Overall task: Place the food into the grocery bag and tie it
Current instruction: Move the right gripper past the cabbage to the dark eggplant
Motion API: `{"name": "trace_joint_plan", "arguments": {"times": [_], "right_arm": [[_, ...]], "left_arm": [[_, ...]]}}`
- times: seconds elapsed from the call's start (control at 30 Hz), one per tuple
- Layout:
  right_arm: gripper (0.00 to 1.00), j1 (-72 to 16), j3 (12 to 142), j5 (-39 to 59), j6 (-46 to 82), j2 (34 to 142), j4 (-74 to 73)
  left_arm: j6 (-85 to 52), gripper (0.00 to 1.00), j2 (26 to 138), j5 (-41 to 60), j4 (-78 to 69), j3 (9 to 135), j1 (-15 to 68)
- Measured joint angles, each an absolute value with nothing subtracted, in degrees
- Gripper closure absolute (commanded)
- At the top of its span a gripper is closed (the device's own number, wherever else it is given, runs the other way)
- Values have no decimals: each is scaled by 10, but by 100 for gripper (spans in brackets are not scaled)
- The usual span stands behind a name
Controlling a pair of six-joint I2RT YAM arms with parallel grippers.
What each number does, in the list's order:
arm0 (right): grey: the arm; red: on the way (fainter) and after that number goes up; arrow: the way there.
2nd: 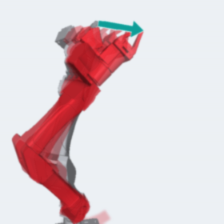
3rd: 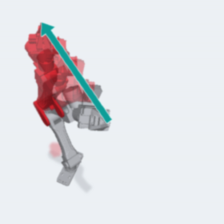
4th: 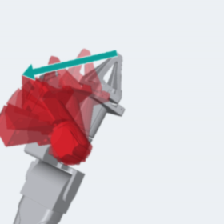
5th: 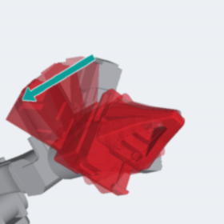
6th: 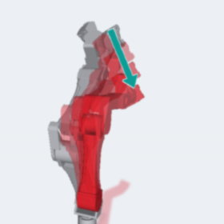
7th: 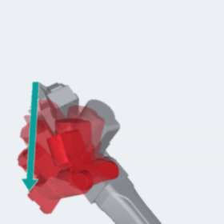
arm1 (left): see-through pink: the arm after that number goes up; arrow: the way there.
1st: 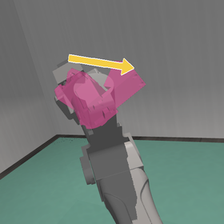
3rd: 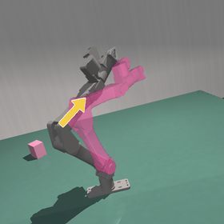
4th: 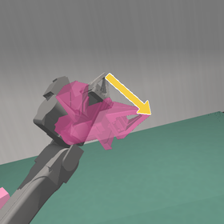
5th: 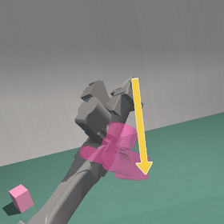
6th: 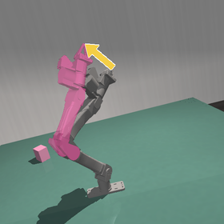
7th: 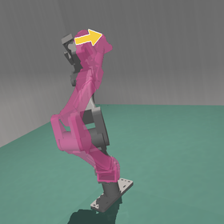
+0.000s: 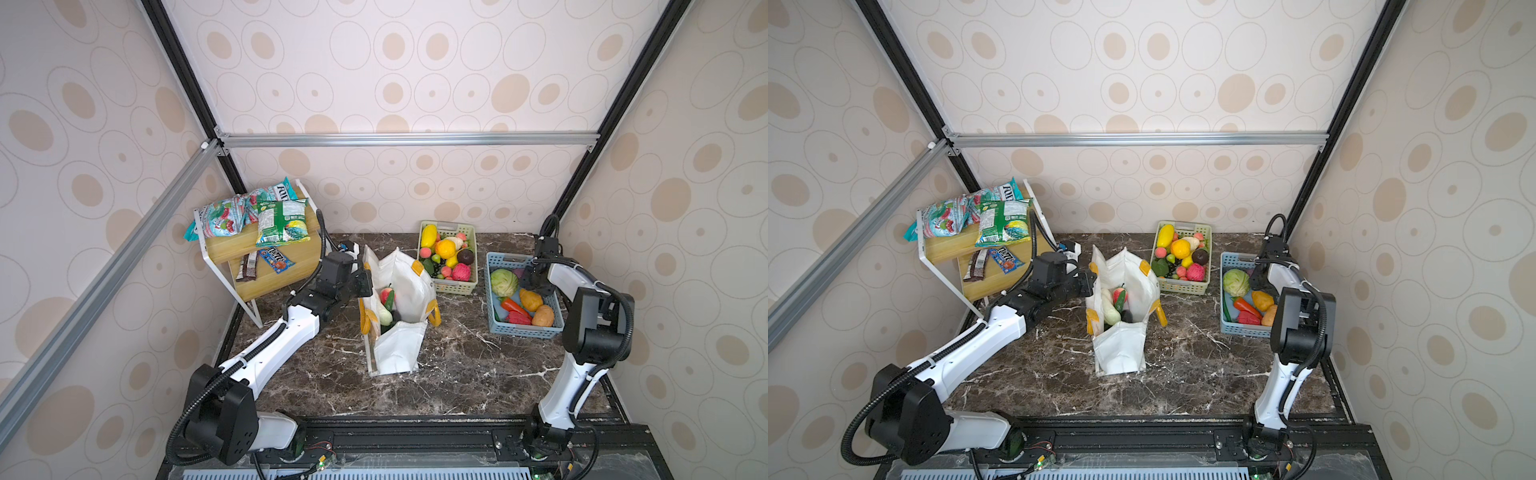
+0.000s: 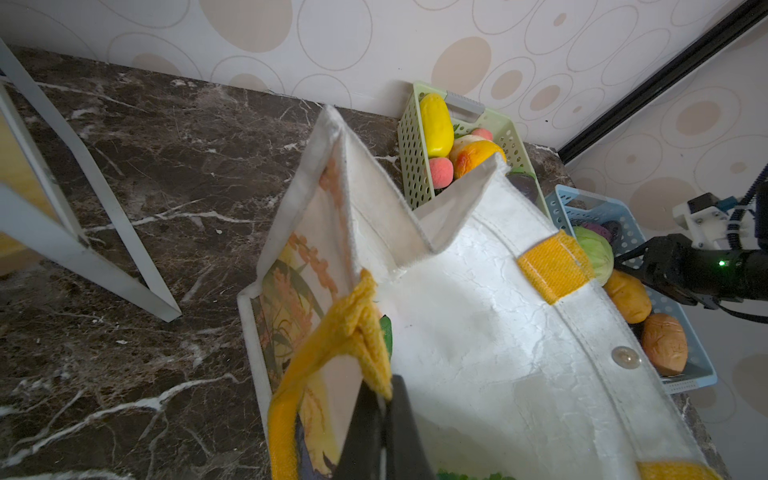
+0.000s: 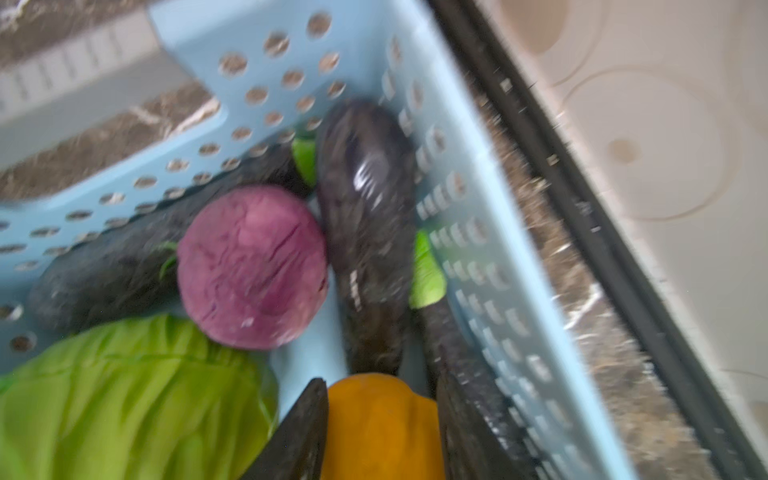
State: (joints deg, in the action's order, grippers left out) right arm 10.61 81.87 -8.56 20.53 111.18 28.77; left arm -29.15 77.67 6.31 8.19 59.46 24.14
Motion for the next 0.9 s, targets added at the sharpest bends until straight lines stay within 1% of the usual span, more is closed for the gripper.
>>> {"name": "trace_joint_plan", "arguments": {"times": [0.2,0.33,0.4,0.6,0.77,0.9], "right_arm": [[52,107,815,-1,228,1096,296],[52,108,812,31,241,1074,296],[52,108,812,26,243,1068,295],[54,108,816,-44,239,1077,296],[53,109,837,-87,230,1113,294],[53,109,843,-96,231,1139,293]], "left_arm": [[-291,100,777,63,82,594,241],[-291,100,777,63,81,592,241],[-291,100,777,63,79,591,241],[-291,100,777,63,78,590,240],[-291,100,777,63,78,590,240],[-291,100,777,64,79,590,239]]}}
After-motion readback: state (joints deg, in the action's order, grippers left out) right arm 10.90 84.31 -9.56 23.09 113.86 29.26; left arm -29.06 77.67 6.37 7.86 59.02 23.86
